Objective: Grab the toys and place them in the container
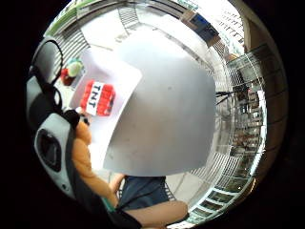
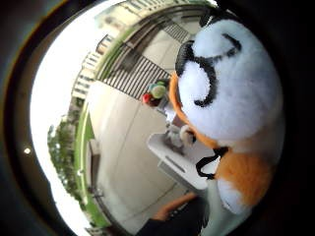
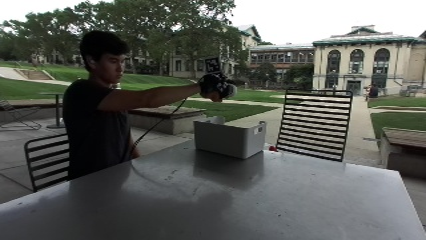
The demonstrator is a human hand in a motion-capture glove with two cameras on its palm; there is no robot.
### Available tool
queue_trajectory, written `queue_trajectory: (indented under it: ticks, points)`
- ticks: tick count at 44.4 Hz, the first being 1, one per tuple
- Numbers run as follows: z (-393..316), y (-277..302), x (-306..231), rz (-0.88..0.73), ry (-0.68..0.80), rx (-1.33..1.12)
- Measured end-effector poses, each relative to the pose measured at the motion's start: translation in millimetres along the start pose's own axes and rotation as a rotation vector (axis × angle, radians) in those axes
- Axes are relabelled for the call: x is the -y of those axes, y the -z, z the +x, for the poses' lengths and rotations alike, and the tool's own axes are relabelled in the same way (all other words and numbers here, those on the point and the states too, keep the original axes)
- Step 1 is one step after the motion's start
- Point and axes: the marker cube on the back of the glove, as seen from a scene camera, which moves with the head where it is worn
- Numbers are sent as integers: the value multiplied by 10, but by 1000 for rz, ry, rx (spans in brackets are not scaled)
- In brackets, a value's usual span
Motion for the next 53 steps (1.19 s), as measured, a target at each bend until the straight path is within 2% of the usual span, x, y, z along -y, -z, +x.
queue_trajectory:
  ticks: [3, 9, 18, 24, 28, 32, 37, 39, 45, 53]
  points:
    - [-56, -25, -8, 0, 15, -10]
    - [-507, -148, -107, 25, 197, -8]
    - [-785, -343, -106, 19, 142, -63]
    - [-845, -501, -210, -136, 283, -133]
    - [-683, -591, -238, -230, 376, -289]
    - [-739, -584, -235, -244, 296, -214]
    - [-740, -534, -165, -223, 50, -155]
    - [-724, -517, -148, -209, 4, -163]
    - [-621, -414, -229, -167, 230, -135]
    - [-317, -275, -222, -41, 176, -167]
